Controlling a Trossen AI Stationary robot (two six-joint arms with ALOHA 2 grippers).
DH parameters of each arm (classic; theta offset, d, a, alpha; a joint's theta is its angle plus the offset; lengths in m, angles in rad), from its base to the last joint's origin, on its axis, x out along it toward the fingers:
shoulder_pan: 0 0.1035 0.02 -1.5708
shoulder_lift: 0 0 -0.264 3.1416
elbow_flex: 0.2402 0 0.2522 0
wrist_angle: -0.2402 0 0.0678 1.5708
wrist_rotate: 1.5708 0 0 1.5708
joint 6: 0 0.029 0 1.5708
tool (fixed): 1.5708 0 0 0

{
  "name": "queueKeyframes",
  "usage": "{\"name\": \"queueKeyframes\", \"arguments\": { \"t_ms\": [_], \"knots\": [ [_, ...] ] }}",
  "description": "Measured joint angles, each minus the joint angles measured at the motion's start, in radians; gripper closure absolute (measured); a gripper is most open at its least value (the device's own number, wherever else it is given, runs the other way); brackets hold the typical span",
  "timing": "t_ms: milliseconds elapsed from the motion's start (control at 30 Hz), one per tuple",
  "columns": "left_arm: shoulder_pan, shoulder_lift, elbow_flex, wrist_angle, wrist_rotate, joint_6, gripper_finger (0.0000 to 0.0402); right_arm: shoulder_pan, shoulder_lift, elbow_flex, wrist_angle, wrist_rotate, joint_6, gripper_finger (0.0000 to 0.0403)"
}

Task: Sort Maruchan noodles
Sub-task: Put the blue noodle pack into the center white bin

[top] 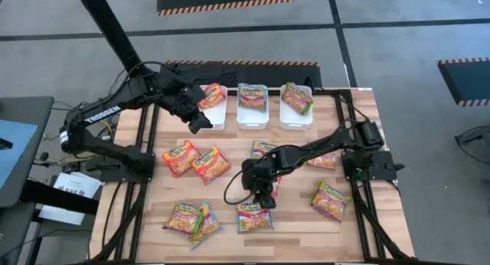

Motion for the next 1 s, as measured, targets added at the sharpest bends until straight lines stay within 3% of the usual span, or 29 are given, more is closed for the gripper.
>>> {"name": "queueKeyframes", "arguments": {
  "t_ms": [367, 667, 767, 933, 1000],
  "knots": [
    [-0.001, 0.000, 0.000, -0.010, -0.002, 0.000, 0.0264, 0.030, 0.101, 0.000, -0.004, 0.052, 0.064, 0.0222],
    [-0.002, 0.000, 0.000, -0.009, -0.029, 0.008, 0.0264, 0.034, 0.105, 0.002, -0.015, 0.068, 0.122, 0.0232],
    [-0.002, 0.000, 0.000, -0.009, -0.049, 0.008, 0.0264, 0.034, 0.107, 0.002, -0.023, 0.074, 0.129, 0.0269],
    [-0.002, 0.000, 0.000, -0.010, -0.053, 0.008, 0.0264, 0.038, 0.138, 0.004, -0.007, 0.053, 0.131, 0.0378],
    [-0.002, 0.000, 0.000, -0.012, -0.052, 0.008, 0.0264, 0.044, 0.151, 0.005, 0.002, 0.047, 0.132, 0.0389]
  ]
}}
